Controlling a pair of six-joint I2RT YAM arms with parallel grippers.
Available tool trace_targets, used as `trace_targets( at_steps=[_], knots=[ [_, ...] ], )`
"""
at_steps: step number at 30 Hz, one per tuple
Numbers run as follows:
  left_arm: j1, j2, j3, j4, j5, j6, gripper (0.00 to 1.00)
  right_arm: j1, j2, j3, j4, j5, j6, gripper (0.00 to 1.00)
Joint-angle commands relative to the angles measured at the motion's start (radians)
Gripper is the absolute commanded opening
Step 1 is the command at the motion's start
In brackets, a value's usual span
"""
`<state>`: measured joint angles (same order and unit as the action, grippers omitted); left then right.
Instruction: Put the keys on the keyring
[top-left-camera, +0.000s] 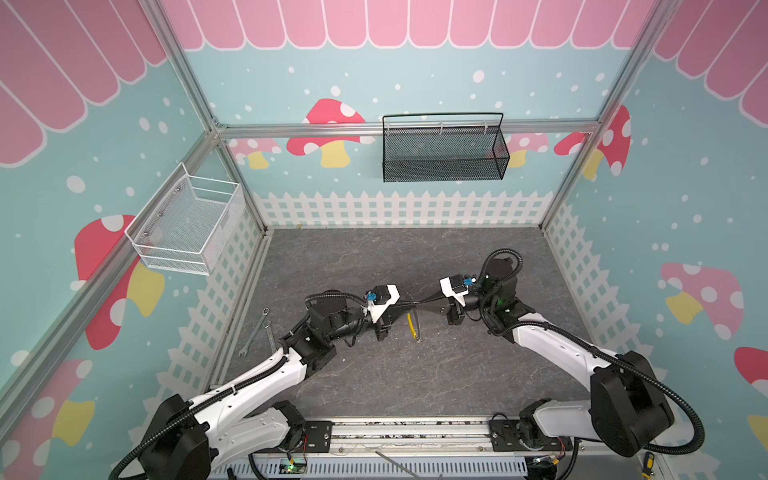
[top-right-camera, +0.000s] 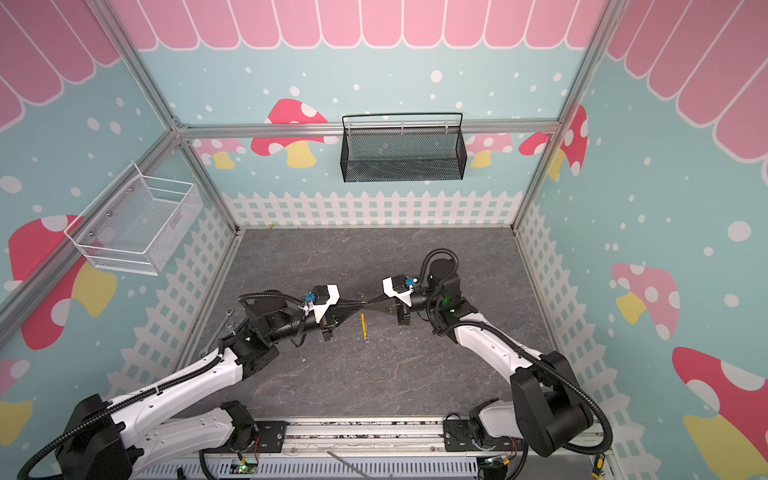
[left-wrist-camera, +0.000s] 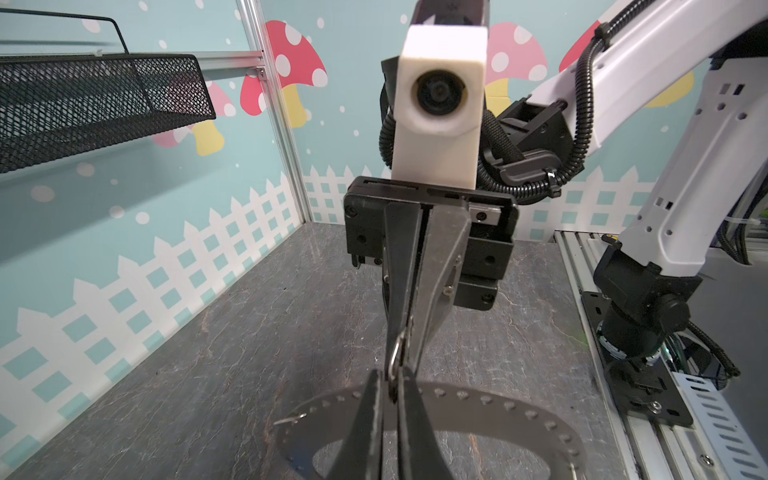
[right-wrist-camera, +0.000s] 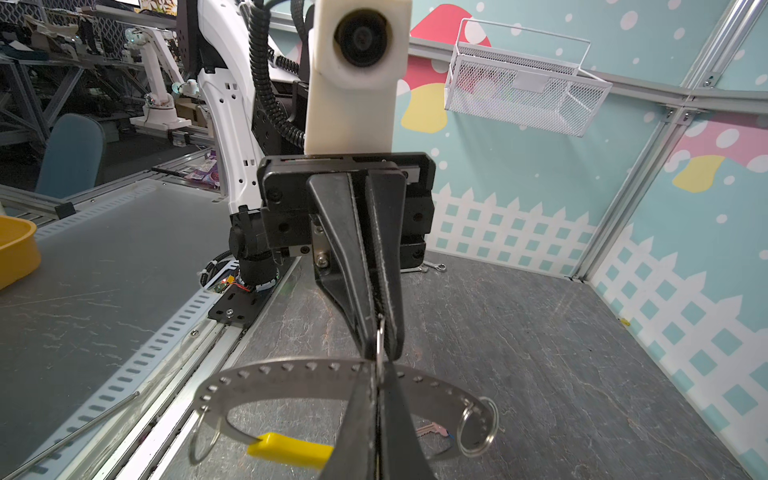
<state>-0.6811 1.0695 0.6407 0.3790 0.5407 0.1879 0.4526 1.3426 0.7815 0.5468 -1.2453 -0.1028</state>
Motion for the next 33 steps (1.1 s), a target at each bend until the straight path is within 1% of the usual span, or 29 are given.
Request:
trace_targets(
  at_steps=[1,3,7,10,13,16,18,21,22,23,26,27,29,33],
  knots=[
    [-0.006,0.006,0.036,0.018,0.035,0.011,0.06,0.015,0.014,0.028,0.013,-0.037,0.001,0.02],
    [-0.006,0.006,0.036,0.013,0.036,0.015,0.04,0.015,0.014,0.029,0.013,-0.037,-0.001,0.02],
    [-0.008,0.01,0.038,0.003,0.042,0.018,0.03,0.016,0.014,0.033,0.015,-0.039,-0.001,0.02],
    [-0.009,0.017,0.039,0.0,0.042,0.019,0.11,0.016,0.011,0.038,0.015,-0.044,0.0,0.02],
    [-0.009,0.019,0.032,0.003,0.033,0.023,0.12,0.017,0.007,0.038,0.015,-0.046,0.002,0.02],
    [-0.01,0.022,0.031,0.009,0.032,0.028,0.12,0.016,0.009,0.038,0.017,-0.056,0.007,0.02],
    [-0.011,0.029,0.037,0.009,0.036,0.027,0.09,0.016,0.009,0.039,0.018,-0.057,0.008,0.02],
    [-0.011,0.035,0.037,0.013,0.042,0.026,0.08,0.016,0.004,0.038,0.022,-0.054,0.009,0.02],
    [-0.011,0.034,0.034,0.014,0.041,0.024,0.09,0.016,0.001,0.038,0.022,-0.052,0.009,0.02],
    [-0.011,0.029,0.031,0.014,0.035,0.024,0.13,0.017,-0.002,0.036,0.024,-0.049,0.009,0.02],
    [-0.011,0.003,0.007,0.033,-0.003,0.022,0.29,0.015,-0.011,0.029,0.035,-0.036,0.008,0.02],
    [-0.009,-0.008,-0.005,0.039,-0.015,0.022,0.3,0.015,-0.011,0.026,0.037,-0.034,0.01,0.02],
    [-0.004,-0.03,-0.018,0.029,-0.031,0.029,0.3,0.015,-0.012,0.024,0.043,-0.031,0.014,0.02],
    [0.0,-0.052,-0.021,-0.021,-0.033,0.048,0.25,0.015,-0.01,0.023,0.054,-0.031,0.02,0.02]
  ],
)
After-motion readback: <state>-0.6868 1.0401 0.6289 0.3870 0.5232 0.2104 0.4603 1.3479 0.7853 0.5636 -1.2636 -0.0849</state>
